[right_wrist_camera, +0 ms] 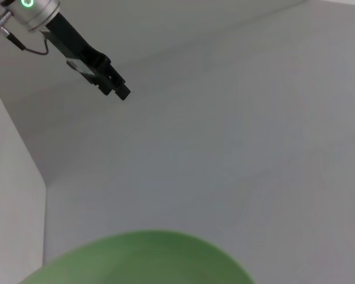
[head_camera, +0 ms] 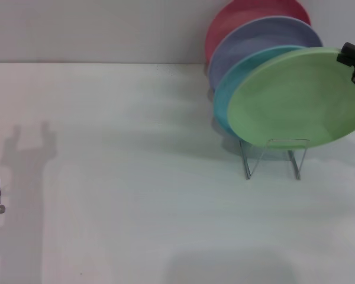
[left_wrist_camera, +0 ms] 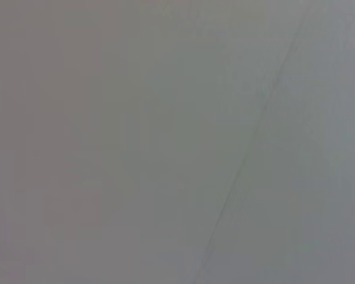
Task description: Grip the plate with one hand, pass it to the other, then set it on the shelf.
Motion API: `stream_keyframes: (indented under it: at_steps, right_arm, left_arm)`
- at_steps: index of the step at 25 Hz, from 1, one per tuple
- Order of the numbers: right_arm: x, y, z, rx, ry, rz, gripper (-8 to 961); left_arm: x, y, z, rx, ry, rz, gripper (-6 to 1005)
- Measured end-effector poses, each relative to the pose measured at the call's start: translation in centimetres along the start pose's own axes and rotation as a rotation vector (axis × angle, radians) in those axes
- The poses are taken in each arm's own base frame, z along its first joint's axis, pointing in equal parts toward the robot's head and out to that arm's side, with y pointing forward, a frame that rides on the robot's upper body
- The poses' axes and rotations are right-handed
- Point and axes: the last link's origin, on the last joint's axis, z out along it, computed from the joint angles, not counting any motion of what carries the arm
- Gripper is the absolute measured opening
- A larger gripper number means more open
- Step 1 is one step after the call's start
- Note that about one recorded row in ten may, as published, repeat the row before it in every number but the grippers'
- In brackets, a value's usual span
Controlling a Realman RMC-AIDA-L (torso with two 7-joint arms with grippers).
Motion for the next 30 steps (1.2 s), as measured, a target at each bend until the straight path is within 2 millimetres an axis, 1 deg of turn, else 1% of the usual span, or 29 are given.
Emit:
stream_keyframes:
  at_steps: [4, 7, 10, 16, 21, 22, 23, 26, 27, 28, 30]
  right_arm:
    - [0.0, 0.6, 0.3, -0.006, 0.014, 0.013, 20]
    - [0.1, 1.3, 0.7, -0.015, 0.038, 0.026, 20]
    - [0.1, 2.0, 1.0, -0.050, 0.053, 0.049, 19]
    - [0.1, 1.8, 1.0, -0.057, 0.053, 0.111, 24]
    - [0.3, 1.2, 0.7, -0.010, 0.071, 0.141, 211]
    - [0.2, 0.9, 0.4, 0.012, 0.068, 0.185, 223]
    - [0.2, 0.9, 0.4, 0.012, 0.068, 0.185, 235]
    - [-0.2, 0.0, -0.4, 0.077, 0.050, 0.261, 271]
    - [-0.5, -1.0, -1.3, 0.172, 0.027, 0.331, 283]
    - [-0.5, -1.0, -1.3, 0.172, 0.027, 0.331, 283]
    - [-0.7, -2.3, -2.7, 0.316, 0.008, 0.424, 282]
  left_arm:
    - [0.0, 0.0, 0.0, -0.001, 0.000, 0.000, 611]
    - [0.0, 0.0, -0.1, 0.000, -0.002, 0.000, 611]
    - [0.0, 0.0, -0.1, 0.000, -0.002, -0.001, 611]
    - [0.1, 0.0, -0.2, -0.002, 0.004, -0.007, 611]
    - [0.1, 0.0, -0.2, -0.002, 0.005, -0.008, 611]
    - [0.2, -0.1, -0.3, -0.004, 0.005, -0.008, 611]
    - [0.2, -0.1, -0.3, -0.005, 0.006, -0.007, 611]
    - [0.3, 0.0, -0.3, -0.011, 0.011, -0.002, 612]
    - [0.3, 0.1, -0.3, -0.022, 0.015, 0.005, 612]
    - [0.3, 0.1, -0.3, -0.022, 0.015, 0.005, 612]
    - [0.4, 0.2, -0.3, -0.033, 0.018, 0.015, 612]
